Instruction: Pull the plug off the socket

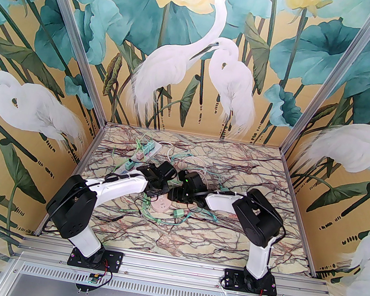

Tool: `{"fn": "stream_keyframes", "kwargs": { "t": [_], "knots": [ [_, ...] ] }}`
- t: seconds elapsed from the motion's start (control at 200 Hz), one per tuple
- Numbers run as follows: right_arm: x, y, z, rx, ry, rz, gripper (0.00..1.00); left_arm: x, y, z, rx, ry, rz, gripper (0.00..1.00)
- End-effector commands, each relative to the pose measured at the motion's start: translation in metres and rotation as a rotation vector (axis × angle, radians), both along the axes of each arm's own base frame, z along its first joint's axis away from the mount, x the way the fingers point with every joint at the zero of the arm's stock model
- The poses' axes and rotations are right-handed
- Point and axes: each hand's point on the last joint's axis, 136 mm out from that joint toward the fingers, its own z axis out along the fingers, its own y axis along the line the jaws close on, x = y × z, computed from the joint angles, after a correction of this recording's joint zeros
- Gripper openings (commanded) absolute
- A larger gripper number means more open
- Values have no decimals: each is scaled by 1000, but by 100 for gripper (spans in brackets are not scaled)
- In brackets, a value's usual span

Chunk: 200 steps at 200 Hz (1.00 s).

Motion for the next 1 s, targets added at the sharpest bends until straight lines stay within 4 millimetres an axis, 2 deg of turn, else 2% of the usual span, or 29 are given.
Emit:
{"fn": "stream_keyframes", "kwargs": {
  "t": [0.0,0.115,0.23,0.4,0.535,0.745,0.995],
  "knots": [
    [-33,-10,-35,-49,121,40,45,35,-52,26,-178,-117,4,10],
    [-39,-4,-34,-19,134,52,47,38,-62,22,-165,-108,-13,10],
    [-46,-2,-32,-30,120,70,48,39,-62,21,-152,-102,-23,10],
    [-61,-9,-49,-121,152,95,44,41,-64,25,-147,-112,-41,10],
    [-65,-25,-70,-273,158,76,44,40,-69,27,-155,-112,-66,10],
    [-70,-39,-103,-410,227,52,36,37,-77,36,-105,-106,-128,10],
    [-70,-45,-113,-466,232,40,33,29,-92,25,-71,-42,-180,10]
  ]
}}
